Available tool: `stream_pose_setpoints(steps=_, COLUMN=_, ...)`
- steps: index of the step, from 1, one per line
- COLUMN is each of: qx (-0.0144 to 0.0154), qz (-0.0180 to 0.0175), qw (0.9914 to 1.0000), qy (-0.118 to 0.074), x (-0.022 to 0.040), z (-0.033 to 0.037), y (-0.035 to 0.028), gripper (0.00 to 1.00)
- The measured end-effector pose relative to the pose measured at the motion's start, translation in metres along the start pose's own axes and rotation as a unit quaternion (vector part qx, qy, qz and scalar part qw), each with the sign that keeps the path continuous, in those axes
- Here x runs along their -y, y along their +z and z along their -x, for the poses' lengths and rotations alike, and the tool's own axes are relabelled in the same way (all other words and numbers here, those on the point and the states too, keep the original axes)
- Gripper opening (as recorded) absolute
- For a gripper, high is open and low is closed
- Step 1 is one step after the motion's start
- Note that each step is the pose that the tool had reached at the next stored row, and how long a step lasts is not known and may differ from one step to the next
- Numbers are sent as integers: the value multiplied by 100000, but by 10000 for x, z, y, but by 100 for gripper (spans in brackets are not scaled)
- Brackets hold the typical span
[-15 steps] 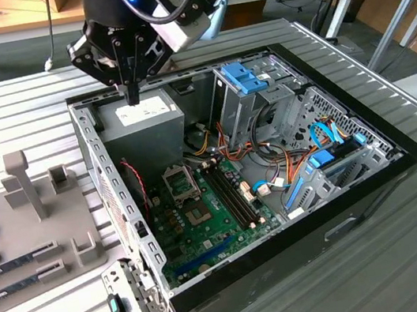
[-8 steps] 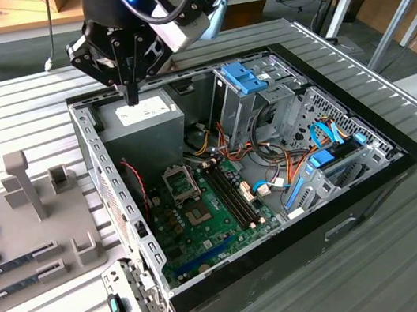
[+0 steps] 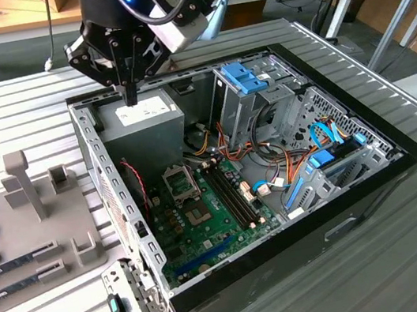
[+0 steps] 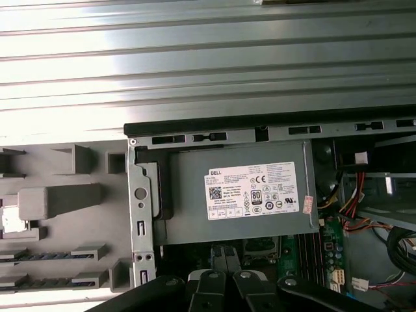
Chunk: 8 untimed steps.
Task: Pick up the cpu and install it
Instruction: 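Reach for the cpu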
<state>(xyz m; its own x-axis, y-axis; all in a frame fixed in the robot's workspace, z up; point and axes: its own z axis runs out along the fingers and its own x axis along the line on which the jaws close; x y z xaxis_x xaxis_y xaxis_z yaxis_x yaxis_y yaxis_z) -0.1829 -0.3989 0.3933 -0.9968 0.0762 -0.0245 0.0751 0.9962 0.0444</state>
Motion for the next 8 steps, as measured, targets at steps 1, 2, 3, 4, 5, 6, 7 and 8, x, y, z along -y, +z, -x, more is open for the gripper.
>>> stream_pose_setpoints(steps=1, qx=-3, qz=-2, qw=100000, qy=-3, x=0, z=-1, y=0, gripper=11)
stream_pose_setpoints(steps=2, qx=-2, qz=-1, qw=100000, qy=1, x=0, z=-3, y=0, gripper=11)
stream_pose_setpoints(steps=3, qx=-2, qz=0, qw=100000, qy=2, x=0, z=-4, y=0, gripper=11)
stream_pose_setpoints(steps=4, qx=0, qz=3, qw=100000, qy=1, x=0, z=-6, y=0, gripper=11)
stream_pose_setpoints(steps=5, qx=-3, qz=1, qw=100000, qy=-1, x=0, z=-8, y=0, gripper=11)
stream_pose_setpoints(steps=6, qx=-1, qz=2, qw=100000, qy=6, x=1, z=-15, y=0, gripper=11)
stream_pose_setpoints(steps=7, qx=-3, qz=-3, qw=100000, qy=1, x=2, z=-22, y=0, gripper=11)
stream_pose_setpoints(steps=8, qx=-3, qz=-3, qw=100000, qy=1, x=2, z=-30, y=0, gripper=11)
